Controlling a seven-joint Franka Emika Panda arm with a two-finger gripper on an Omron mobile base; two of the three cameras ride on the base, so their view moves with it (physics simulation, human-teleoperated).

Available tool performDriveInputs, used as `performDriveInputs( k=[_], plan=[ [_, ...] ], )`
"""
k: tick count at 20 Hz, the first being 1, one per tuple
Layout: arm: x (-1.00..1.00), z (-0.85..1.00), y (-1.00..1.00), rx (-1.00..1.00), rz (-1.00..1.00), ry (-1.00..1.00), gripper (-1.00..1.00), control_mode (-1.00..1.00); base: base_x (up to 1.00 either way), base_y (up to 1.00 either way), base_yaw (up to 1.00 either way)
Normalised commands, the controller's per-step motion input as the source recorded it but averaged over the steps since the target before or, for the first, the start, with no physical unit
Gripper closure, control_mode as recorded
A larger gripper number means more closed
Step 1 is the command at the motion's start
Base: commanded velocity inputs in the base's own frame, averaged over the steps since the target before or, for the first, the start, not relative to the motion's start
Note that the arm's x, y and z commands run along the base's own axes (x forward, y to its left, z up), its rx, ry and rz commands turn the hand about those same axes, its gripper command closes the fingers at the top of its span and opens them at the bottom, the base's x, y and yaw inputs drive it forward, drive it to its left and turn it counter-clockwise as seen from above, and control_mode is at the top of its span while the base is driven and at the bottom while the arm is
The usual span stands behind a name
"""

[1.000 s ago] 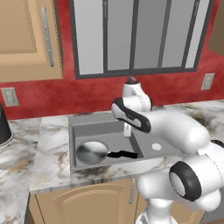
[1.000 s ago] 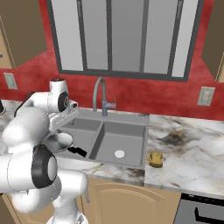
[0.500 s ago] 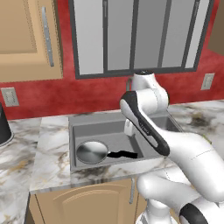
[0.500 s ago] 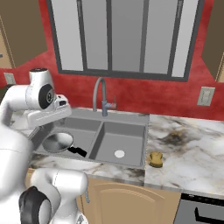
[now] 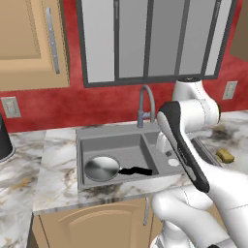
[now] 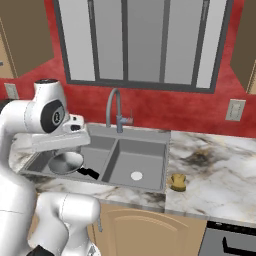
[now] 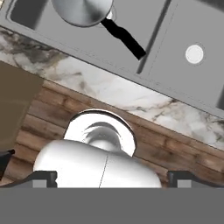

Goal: Pick the pan and sponge and place them into the sink. Then turn on the water.

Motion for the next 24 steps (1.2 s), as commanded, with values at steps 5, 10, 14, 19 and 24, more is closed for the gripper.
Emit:
performDriveInputs(
  k=[5,10,14,19,24],
  plan=[
    [-0.19,-0.01,-1.00,-0.05,-0.30,0.00,-1.00,-1.00,0.00,0.00,0.00],
    [0.00,0.00,-1.00,-0.08,-0.31,0.00,-1.00,-1.00,0.00,0.00,0.00],
    [0.10,0.00,-1.00,-0.07,-0.27,0.00,-1.00,-1.00,0.00,0.00,0.00],
    [0.31,-0.06,-1.00,-0.06,-0.22,0.00,-1.00,-1.00,0.00,0.00,0.00],
    [0.56,-0.33,-0.86,-0.06,-0.10,0.00,-1.00,-1.00,0.00,0.00,0.00]
  ],
)
